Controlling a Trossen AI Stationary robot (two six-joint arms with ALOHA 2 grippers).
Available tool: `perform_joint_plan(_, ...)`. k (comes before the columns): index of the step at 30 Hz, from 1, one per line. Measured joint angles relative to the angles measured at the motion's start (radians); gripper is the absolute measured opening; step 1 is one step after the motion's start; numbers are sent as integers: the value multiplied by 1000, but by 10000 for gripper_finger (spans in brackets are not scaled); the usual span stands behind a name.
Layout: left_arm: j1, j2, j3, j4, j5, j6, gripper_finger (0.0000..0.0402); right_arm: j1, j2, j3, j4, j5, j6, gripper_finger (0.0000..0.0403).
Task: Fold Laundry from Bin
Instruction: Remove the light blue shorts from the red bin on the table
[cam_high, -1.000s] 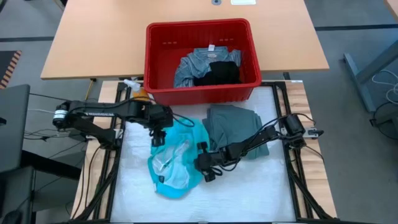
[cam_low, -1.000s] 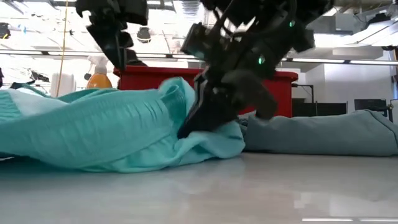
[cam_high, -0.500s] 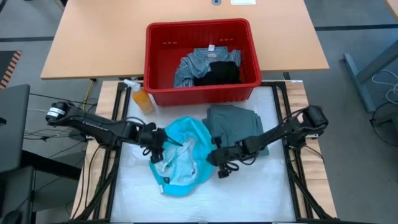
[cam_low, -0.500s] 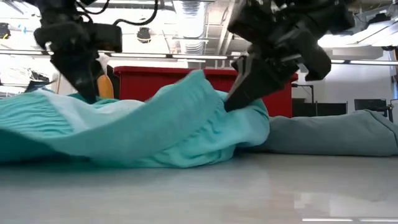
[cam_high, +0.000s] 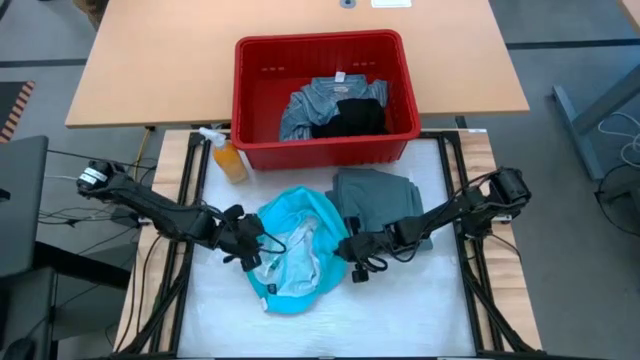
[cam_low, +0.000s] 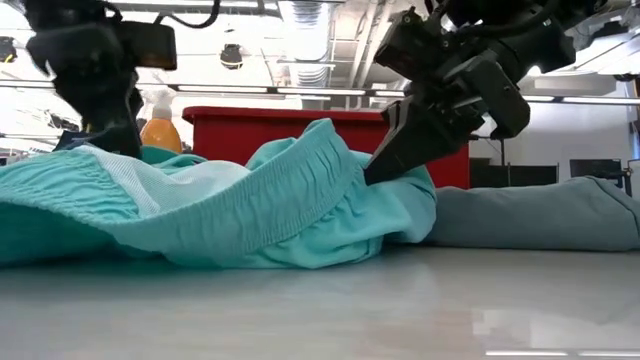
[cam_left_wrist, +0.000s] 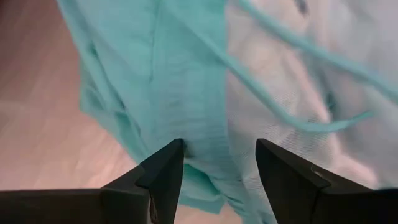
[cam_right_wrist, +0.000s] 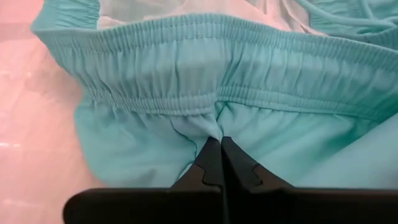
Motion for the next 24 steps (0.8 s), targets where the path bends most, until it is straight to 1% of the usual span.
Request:
perform_joint_plan(4, -40, 37, -11, -45, -43, -82, 192, -2, 0, 0, 7, 0, -4, 19)
perform_joint_plan(9, -91, 39, -11, -92, -80, -180, 192, 1, 0, 0, -11, 0, -3, 19)
perform_joint_plan(11, -99, 39, -11, -117, -79, -215, 192, 1, 0, 0, -12, 0, -3, 19)
perform_joint_plan(14, -100, 39, -31, -99, -33, -245, 184, 1, 0, 0, -10, -1, 3, 19)
perform_joint_plan(16, -100, 39, -61, -61, -15, -260, 167, 1, 0, 0, -4, -1, 4, 19)
perform_joint_plan(18, -100, 40, -107, 26, 6, -266, 140, 2, 0, 0, 6, -1, 5, 19)
perform_joint_plan(21, -100, 40, -174, 163, 26, -261, 83, 11, -5, 0, 7, -1, 16, 19)
perform_joint_plan(23, -100, 40, -186, 194, -10, -247, 32, 19, -17, 0, 2, -1, 15, 19)
perform_joint_plan(24, -99, 37, -186, 198, -42, -242, 17, 25, -32, 0, -10, -1, 11, 19)
